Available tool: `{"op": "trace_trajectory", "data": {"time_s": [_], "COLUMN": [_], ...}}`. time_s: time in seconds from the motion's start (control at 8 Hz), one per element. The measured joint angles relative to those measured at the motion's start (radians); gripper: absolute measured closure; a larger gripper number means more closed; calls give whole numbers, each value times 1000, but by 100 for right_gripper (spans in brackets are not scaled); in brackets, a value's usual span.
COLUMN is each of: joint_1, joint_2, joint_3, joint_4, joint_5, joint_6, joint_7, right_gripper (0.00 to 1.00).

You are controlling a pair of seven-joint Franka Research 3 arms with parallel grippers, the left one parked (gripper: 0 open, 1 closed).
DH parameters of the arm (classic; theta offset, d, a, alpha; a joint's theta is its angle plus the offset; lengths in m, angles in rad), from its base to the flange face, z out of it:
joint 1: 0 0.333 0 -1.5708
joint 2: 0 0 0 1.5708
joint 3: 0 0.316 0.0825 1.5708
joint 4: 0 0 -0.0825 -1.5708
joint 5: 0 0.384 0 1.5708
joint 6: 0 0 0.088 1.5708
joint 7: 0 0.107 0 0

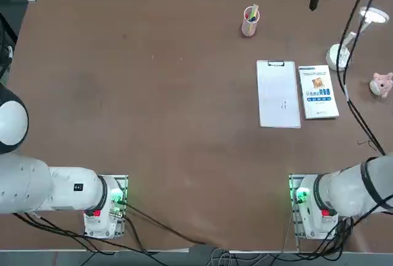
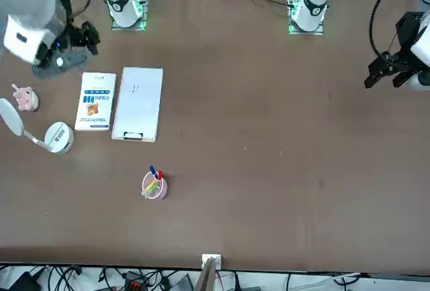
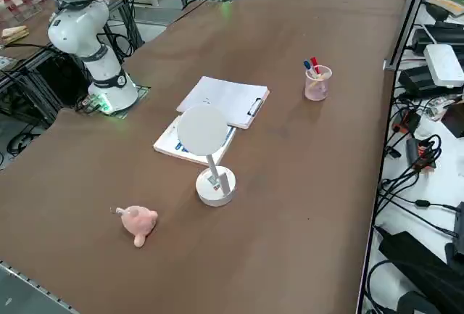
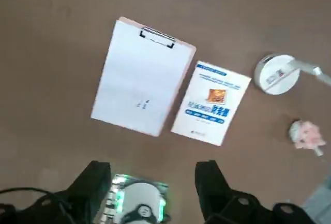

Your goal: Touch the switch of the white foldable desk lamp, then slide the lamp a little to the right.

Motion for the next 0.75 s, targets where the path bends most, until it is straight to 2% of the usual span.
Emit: {"op": "trace_trajectory", "data": {"time_s": [0.38, 0.5, 0.75], "joint_1": [-66, -91, -122], "joint_2": [-108, -123, -92], "joint_3": [0, 0, -1], "joint_4": [-130, -142, -105], "joint_5": [60, 73, 78], "joint_6": [109, 144, 177], "joint_7": [157, 164, 160], "right_gripper": [0, 0, 0]}}
